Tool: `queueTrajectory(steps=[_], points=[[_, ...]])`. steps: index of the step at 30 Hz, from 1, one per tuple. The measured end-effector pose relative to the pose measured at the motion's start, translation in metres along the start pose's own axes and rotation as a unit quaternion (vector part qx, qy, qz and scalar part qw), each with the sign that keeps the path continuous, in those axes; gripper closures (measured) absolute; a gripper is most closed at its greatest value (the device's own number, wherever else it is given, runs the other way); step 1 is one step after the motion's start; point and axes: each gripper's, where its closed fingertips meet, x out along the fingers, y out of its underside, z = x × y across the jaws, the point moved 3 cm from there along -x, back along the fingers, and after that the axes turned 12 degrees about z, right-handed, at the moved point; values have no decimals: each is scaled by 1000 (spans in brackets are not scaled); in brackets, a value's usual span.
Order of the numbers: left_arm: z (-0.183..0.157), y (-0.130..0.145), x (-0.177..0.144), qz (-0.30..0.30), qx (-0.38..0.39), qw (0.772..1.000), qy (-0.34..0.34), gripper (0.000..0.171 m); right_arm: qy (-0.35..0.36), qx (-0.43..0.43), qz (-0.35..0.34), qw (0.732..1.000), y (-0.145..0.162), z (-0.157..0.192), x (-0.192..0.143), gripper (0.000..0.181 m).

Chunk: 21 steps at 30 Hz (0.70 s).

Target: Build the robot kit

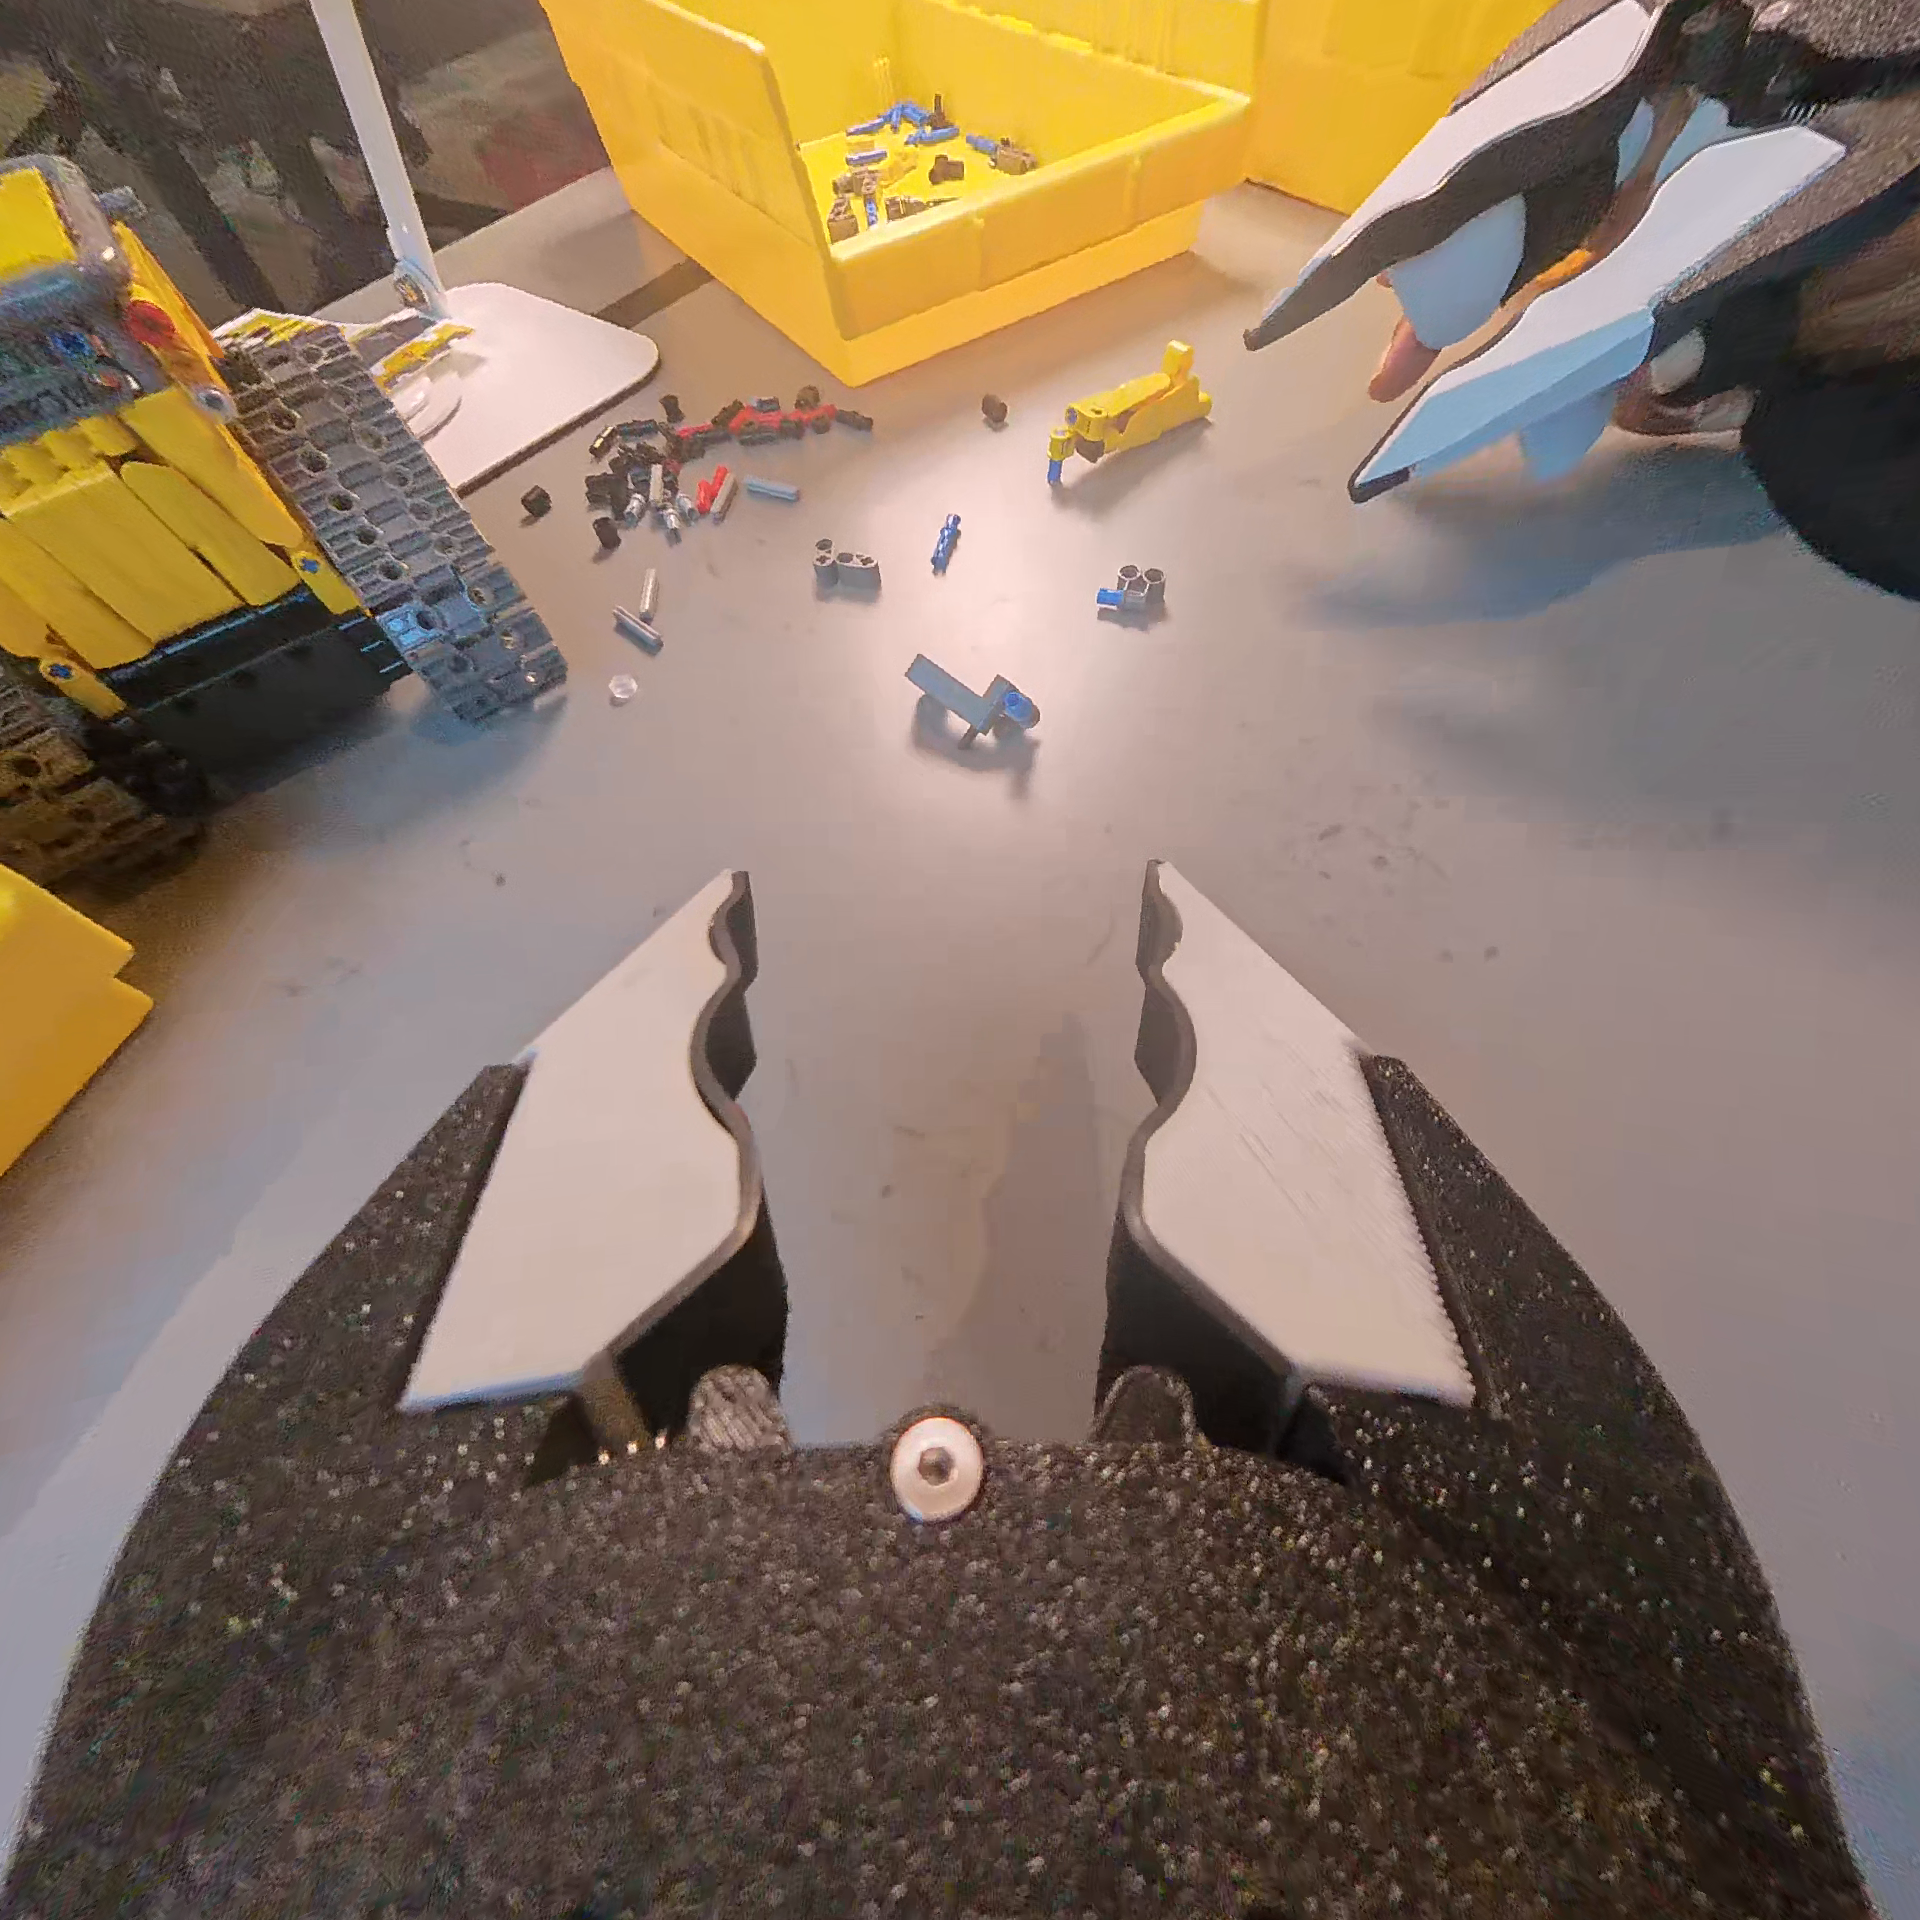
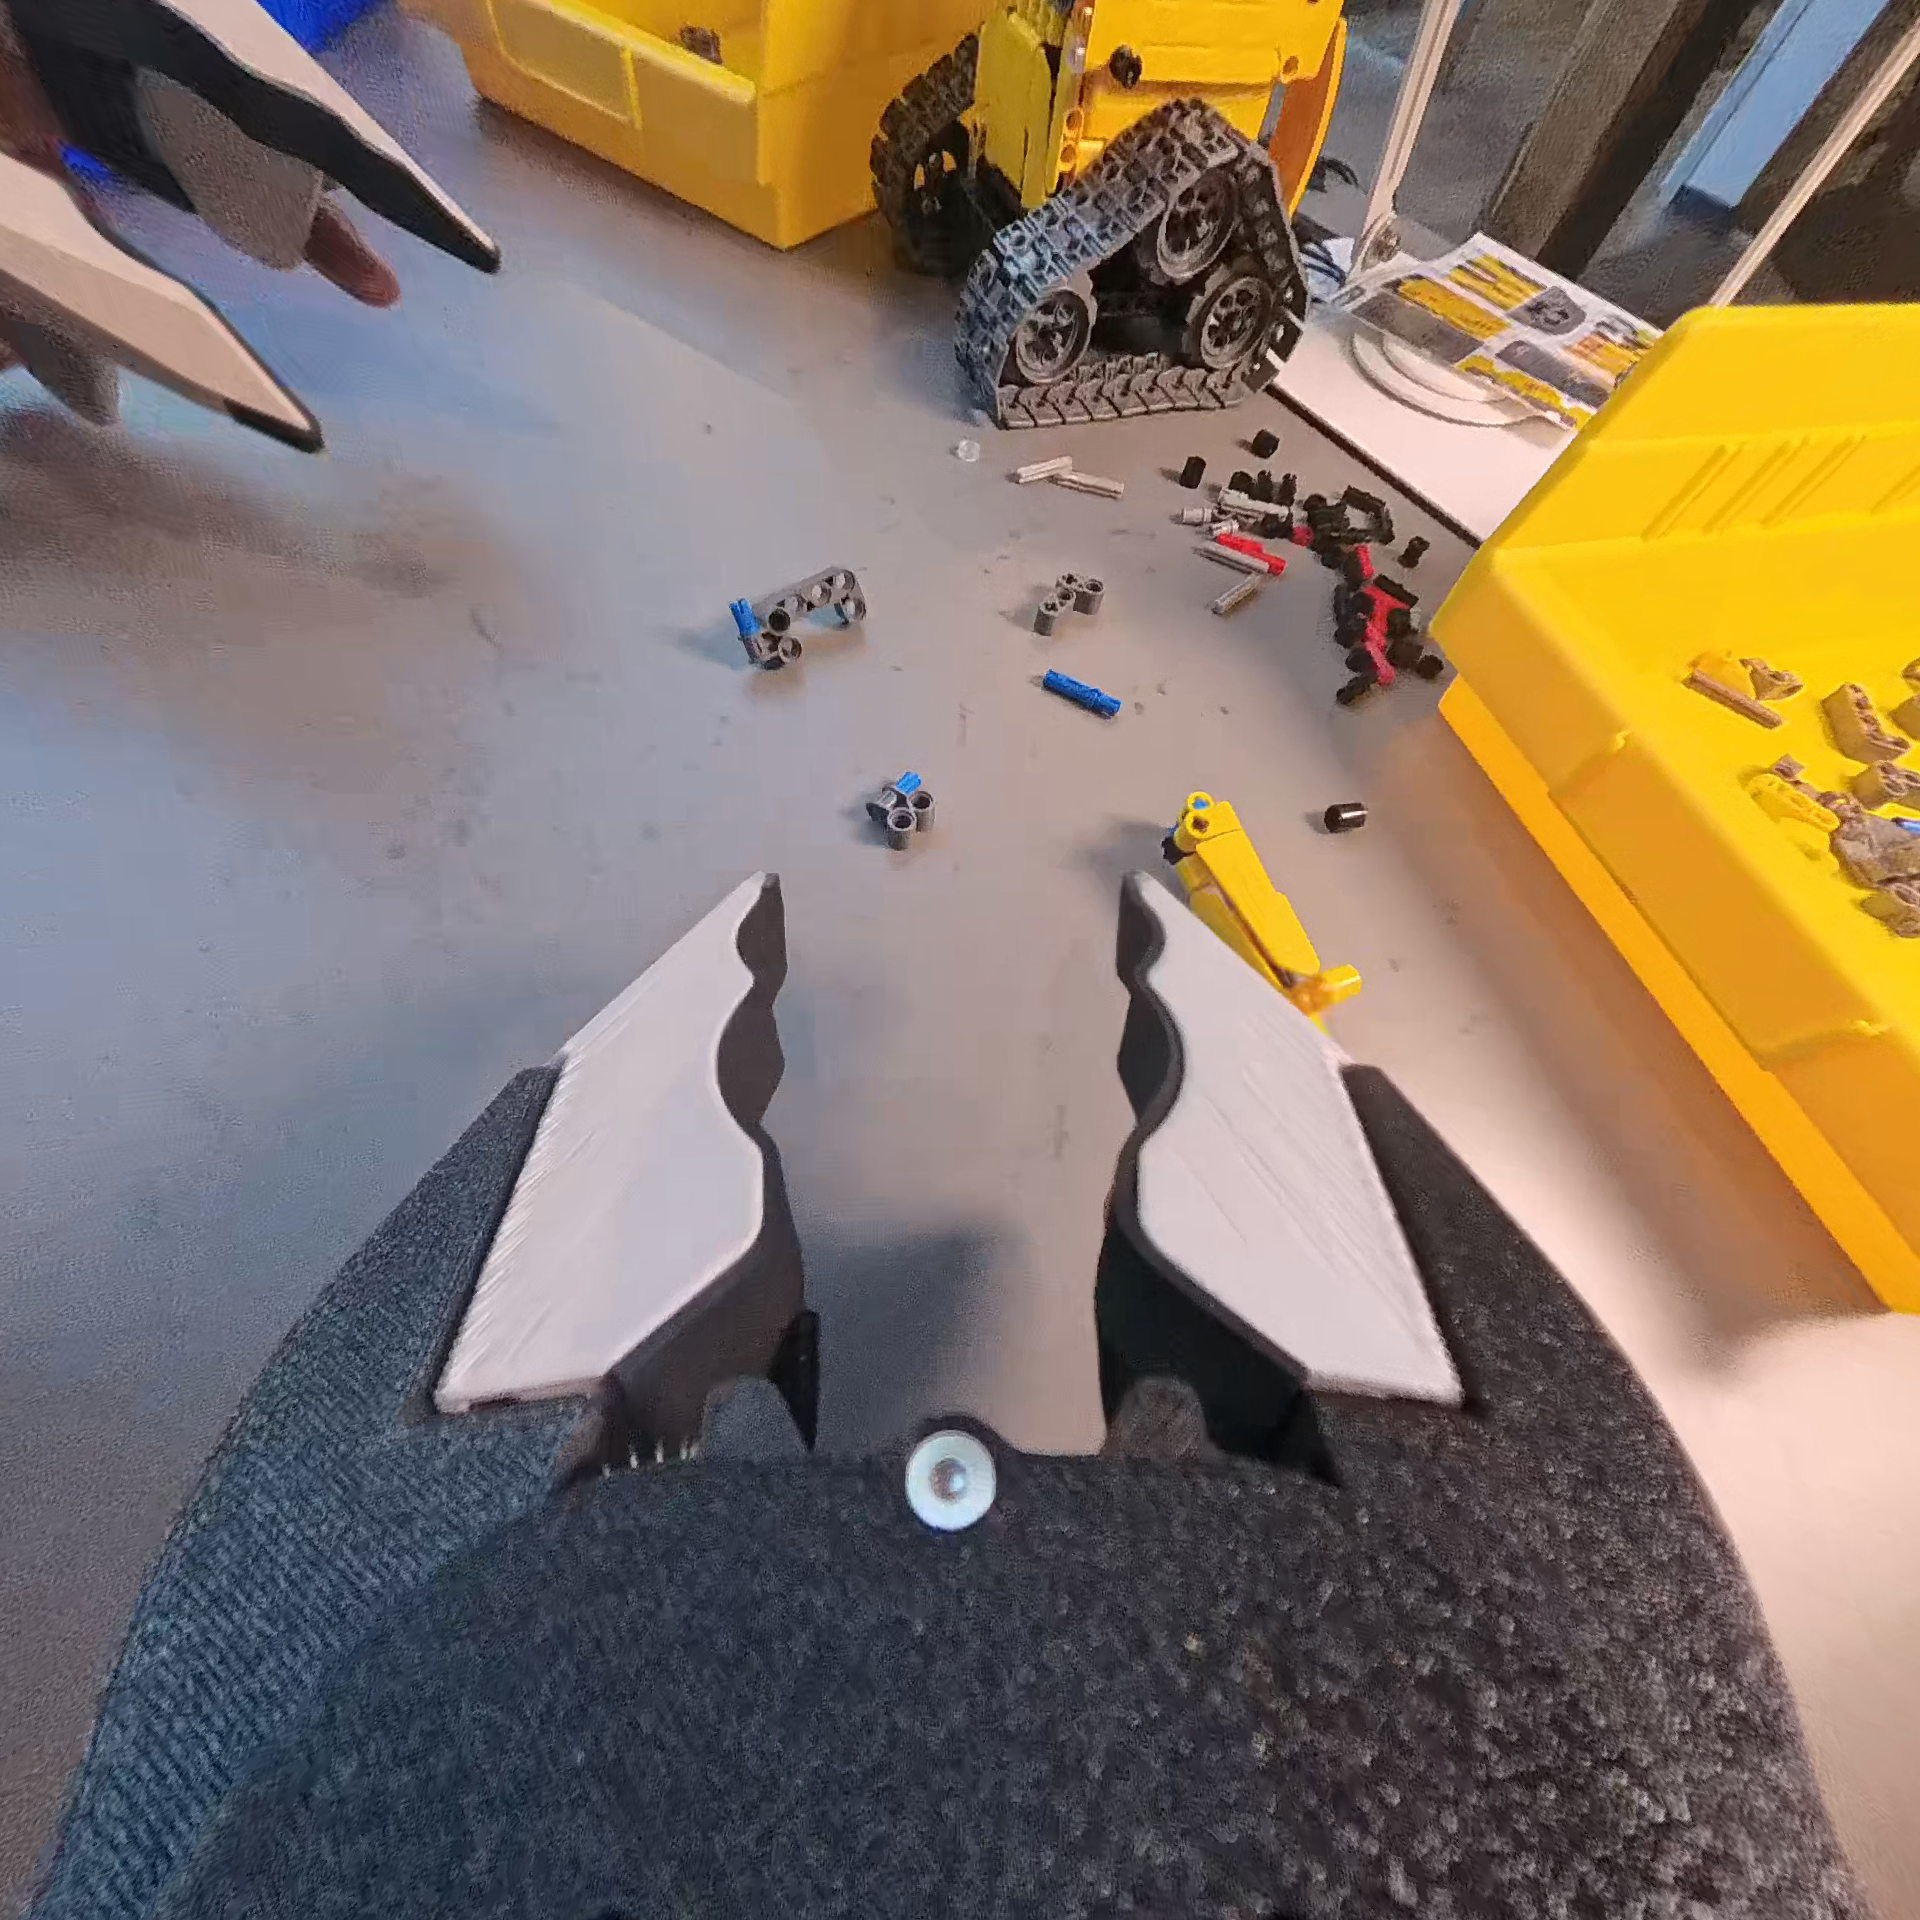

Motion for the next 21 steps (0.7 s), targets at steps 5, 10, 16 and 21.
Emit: queueTrajectory(steps=[5,10,16,21], points=[[10,-6,-6,-32,-19,999,-14,102,-4,8,-95,995,-27,-5,1,119],[13,-9,-6,-49,-19,998,-26,104,-7,11,-111,994,-33,-9,3,122],[30,-19,-6,-96,-43,993,-45,108,-7,36,-133,990,-32,-15,-5,124],[38,-24,-6,-112,-63,990,-50,109,-11,42,-143,989,-31,-14,-11,124]])
